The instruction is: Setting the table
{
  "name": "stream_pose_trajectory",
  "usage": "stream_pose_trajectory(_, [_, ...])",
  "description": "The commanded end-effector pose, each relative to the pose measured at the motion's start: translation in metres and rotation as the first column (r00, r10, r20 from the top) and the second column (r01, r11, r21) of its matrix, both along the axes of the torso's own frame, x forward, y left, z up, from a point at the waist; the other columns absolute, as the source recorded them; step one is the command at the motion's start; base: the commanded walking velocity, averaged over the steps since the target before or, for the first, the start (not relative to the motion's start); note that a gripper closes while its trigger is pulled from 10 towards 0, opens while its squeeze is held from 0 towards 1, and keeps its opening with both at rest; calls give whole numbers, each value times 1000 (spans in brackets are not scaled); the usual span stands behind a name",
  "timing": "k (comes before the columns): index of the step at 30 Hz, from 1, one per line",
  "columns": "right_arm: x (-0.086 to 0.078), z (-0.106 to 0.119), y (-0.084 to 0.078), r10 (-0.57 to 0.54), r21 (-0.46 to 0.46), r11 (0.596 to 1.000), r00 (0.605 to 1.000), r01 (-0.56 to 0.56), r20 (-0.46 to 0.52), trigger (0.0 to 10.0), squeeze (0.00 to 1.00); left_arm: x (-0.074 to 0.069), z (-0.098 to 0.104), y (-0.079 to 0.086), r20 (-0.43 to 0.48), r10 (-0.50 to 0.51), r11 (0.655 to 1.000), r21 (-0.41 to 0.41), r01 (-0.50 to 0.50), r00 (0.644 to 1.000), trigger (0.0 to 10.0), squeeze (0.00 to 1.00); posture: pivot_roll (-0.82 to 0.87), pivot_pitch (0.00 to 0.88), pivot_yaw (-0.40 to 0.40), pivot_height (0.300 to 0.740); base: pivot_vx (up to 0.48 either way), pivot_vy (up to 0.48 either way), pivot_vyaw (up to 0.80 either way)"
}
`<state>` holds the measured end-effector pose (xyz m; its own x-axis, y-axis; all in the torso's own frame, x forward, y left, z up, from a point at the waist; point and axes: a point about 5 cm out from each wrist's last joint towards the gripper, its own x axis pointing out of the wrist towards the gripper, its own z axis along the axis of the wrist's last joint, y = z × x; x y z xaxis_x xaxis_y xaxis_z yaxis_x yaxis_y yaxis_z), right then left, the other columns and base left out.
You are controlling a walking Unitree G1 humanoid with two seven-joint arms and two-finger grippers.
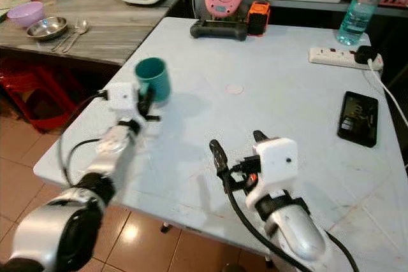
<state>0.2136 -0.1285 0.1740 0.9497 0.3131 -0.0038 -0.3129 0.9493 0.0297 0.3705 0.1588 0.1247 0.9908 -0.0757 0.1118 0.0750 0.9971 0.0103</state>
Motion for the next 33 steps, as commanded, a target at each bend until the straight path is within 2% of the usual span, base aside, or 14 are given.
stream_pose_trajectory(1, [5, -2, 4, 19, 15, 1000, 1000, -20, 8, 0, 0, -5, 5, 18, 59, 21, 999, 39, -23, 998, 0, 0, -182, 11, 64, 740, 0, 0, 0])
stream_pose_trajectory(2, [8, -4, 5, 21, 17, 1000, 1000, -21, 8, 0, 0, -10, 3, 26, 67, 33, 998, 43, -36, 997, 0, 0, -166, 4, 62, 740, 0, 0, 0])
stream_pose_trajectory(6, [17, -9, 8, 30, 22, 999, 999, -31, 9, 0, 0, -23, -1, 40, 89, 61, 996, 60, -66, 994, 0, 0, -104, 0, 48, 740, 0, 0, 0])
stream_pose_trajectory(7, [20, -10, 9, 38, 24, 999, 999, -39, 12, 3098, 0, -29, -2, 44, 100, 70, 995, 65, -77, 993, 0, 0, -104, 0, 48, 740, 0, 0, 0])
stream_pose_trajectory(8, [23, -11, 11, 43, 23, 999, 999, -44, 14, 7137, 0, -35, -4, 48, 101, 90, 993, 73, -97, 991, 1333, 0, -79, 0, 42, 740, 0, 0, 0])
stream_pose_trajectory(9, [27, -13, 12, 46, 21, 999, 999, -47, 16, 10000, 0, -41, -5, 50, 97, 110, 990, 74, -117, 989, 2039, 0, -59, 0, 40, 740, 0, 0, 0])
stream_pose_trajectory(10, [29, -14, 12, 48, 20, 999, 999, -48, 17, 10000, 0, -44, -6, 51, 92, 123, 989, 75, -130, 988, 2039, 0, -52, 0, 39, 740, 0, 0, 0])
stream_pose_trajectory(11, [32, -14, 13, 48, 17, 999, 999, -49, 20, 10000, 0, -49, -7, 52, 89, 134, 986, 85, -141, 987, 10000, 0, -41, 0, 35, 740, 0, 0, 0])
stream_pose_trajectory(33, [32, -14, 13, 48, 17, 999, 999, -49, 20, 10000, 0, -49, -7, 52, 89, 134, 986, 85, -141, 987, 10000, 0, -41, 0, 35, 740, 0, 0, 0])
